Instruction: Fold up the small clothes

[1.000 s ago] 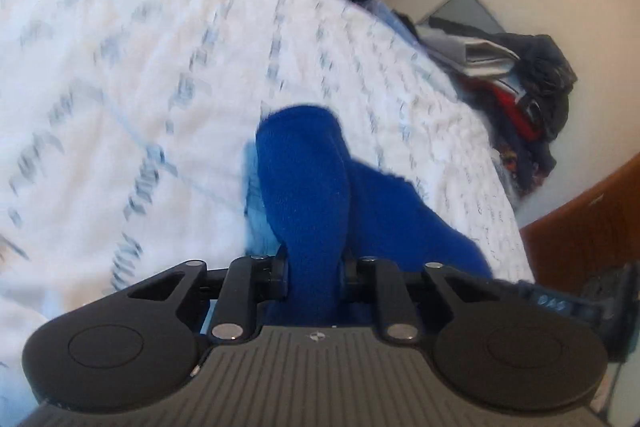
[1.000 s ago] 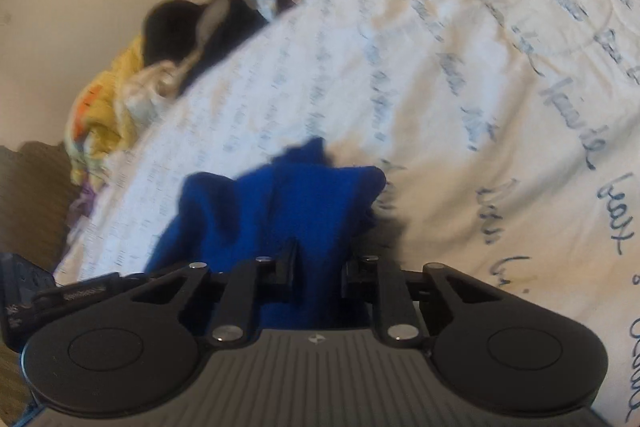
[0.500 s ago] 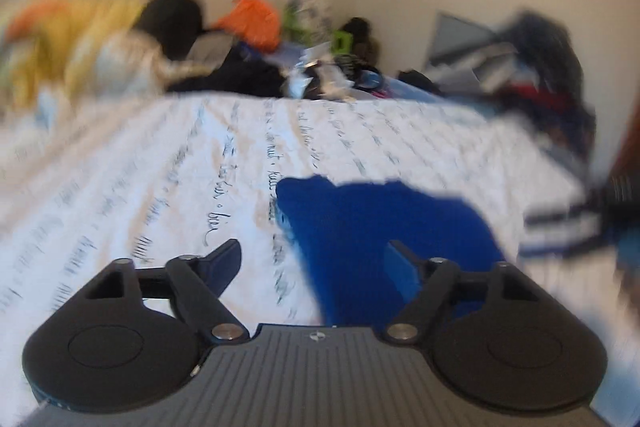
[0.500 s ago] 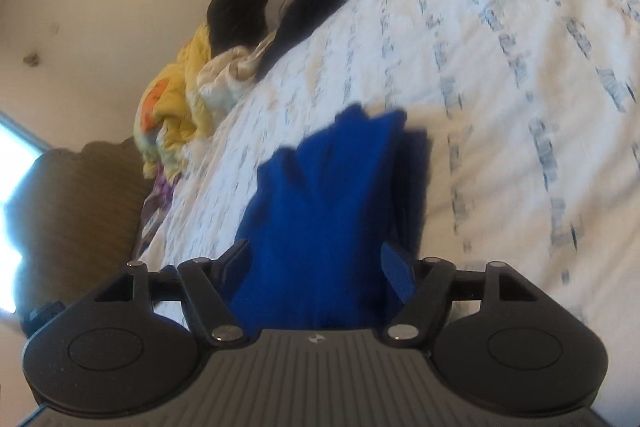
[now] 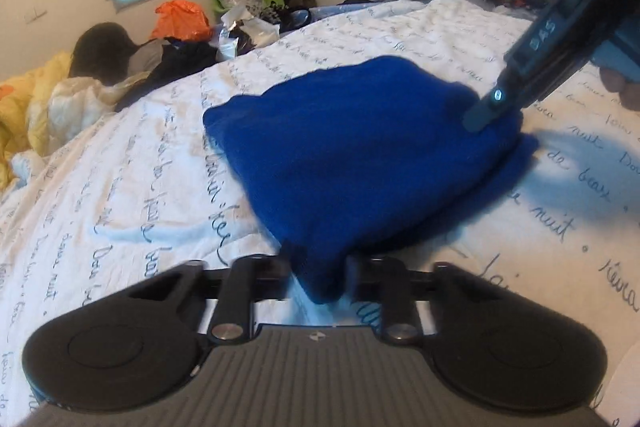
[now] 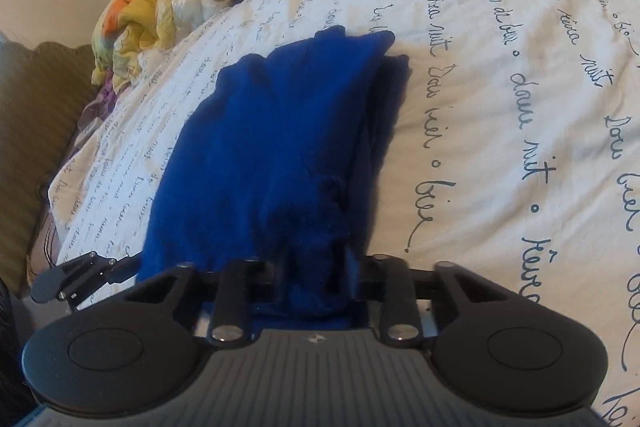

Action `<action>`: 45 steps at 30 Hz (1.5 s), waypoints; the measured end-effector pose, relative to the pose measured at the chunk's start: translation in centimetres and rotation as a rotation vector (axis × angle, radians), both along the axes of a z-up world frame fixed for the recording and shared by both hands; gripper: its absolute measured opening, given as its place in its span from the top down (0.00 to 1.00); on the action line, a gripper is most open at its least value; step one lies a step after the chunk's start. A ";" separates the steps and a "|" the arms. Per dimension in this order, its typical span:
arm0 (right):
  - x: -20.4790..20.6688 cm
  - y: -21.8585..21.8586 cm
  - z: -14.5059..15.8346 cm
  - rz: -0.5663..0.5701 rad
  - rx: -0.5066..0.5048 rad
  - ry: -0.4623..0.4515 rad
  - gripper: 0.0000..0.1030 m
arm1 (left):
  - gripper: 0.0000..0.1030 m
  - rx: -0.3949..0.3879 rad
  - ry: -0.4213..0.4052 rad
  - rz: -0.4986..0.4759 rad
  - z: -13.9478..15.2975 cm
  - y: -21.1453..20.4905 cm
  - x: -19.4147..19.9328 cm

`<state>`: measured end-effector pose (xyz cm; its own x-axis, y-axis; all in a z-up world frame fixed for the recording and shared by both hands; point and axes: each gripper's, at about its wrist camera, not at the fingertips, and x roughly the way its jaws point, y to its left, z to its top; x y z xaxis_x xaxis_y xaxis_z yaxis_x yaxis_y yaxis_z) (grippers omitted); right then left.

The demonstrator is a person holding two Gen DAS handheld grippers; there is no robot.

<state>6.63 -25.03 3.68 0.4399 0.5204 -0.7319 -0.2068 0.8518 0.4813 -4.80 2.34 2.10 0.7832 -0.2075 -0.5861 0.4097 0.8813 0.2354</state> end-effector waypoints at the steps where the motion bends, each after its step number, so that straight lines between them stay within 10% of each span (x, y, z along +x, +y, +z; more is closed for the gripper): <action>1: -0.1 -0.1 0.0 0.010 0.009 0.012 0.94 | 0.83 0.000 -0.022 0.005 0.3 0.0 -0.2; 10: -3.5 -1.3 -0.5 0.037 0.066 0.015 0.94 | 0.77 -0.187 0.191 0.065 0.5 4.6 0.2; 12: -3.6 -2.7 0.3 0.001 0.152 0.040 0.89 | 0.56 -0.321 0.256 0.071 1.3 6.5 0.1; 14: -3.8 -4.6 0.9 -0.033 0.261 0.026 0.75 | 0.03 -0.481 0.277 0.090 2.1 8.5 0.1; 16: -3.1 -5.7 0.4 -0.053 0.299 0.059 0.58 | 0.07 -0.603 0.294 0.139 2.5 9.9 0.8; 20: -1.3 -4.8 -1.8 -0.073 0.275 0.177 0.58 | 0.34 -0.779 0.501 0.220 0.3 10.0 4.6; 23: -0.9 -2.9 -2.2 -0.033 0.299 0.172 0.61 | 0.57 -0.765 0.545 0.215 0.0 8.0 6.3; 25: -0.5 -1.5 -2.1 -0.002 0.254 0.162 0.87 | 0.88 -0.715 0.566 0.222 0.0 6.3 7.4; 31: -3.7 -2.2 3.2 0.091 0.272 -0.005 0.89 | 0.89 -0.705 0.456 0.137 4.7 7.1 4.4; 36: -3.8 -2.2 -0.3 0.034 0.192 0.140 0.77 | 0.65 -0.576 0.506 0.203 0.8 7.8 3.7; 38: -3.0 -3.4 -0.3 -0.043 0.233 0.143 0.76 | 0.36 -0.605 0.473 0.237 1.0 8.9 3.3; 42: -1.4 -4.7 2.4 -0.135 0.239 -0.018 0.06 | 0.11 -0.627 0.336 0.257 3.6 9.7 4.3; 45: 2.0 -3.9 2.4 -0.152 0.190 -0.044 0.07 | 0.11 -0.655 0.344 0.278 3.9 9.1 8.4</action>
